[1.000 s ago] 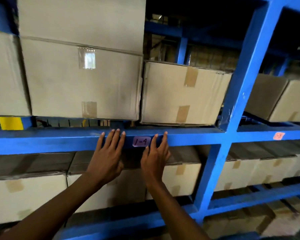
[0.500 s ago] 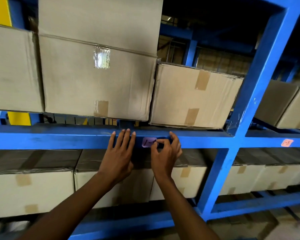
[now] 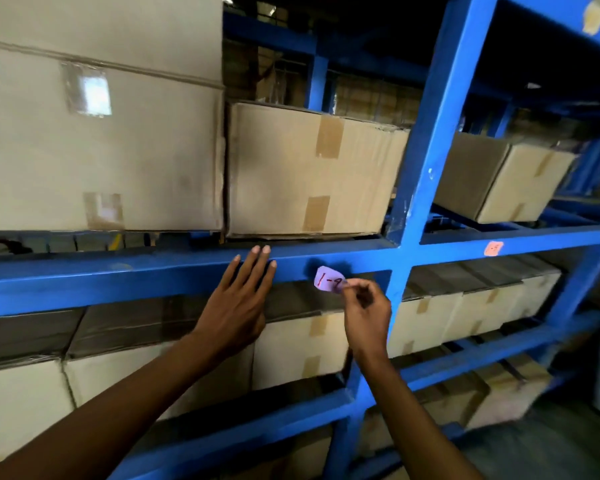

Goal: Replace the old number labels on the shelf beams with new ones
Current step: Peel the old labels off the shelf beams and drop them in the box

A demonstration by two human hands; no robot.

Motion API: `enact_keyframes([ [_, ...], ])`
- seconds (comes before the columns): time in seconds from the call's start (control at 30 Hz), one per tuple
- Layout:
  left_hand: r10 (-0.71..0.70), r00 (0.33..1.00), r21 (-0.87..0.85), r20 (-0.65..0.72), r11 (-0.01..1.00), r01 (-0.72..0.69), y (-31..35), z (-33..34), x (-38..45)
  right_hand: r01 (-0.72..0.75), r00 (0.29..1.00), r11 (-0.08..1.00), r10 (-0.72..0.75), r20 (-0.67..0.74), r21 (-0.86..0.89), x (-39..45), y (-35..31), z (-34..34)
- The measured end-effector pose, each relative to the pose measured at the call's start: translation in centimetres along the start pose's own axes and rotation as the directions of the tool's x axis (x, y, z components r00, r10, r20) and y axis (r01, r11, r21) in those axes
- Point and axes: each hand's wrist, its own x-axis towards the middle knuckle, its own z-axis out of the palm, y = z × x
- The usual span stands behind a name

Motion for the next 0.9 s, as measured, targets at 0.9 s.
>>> enact_keyframes([
  [0.9,0.026,0.892,0.189,0.451,0.974,-0.124,31.4,14.4,9.3,-0.506,0.653,0.608,0.733,0.188,-0.612,-0.4,32.8,-24.9],
])
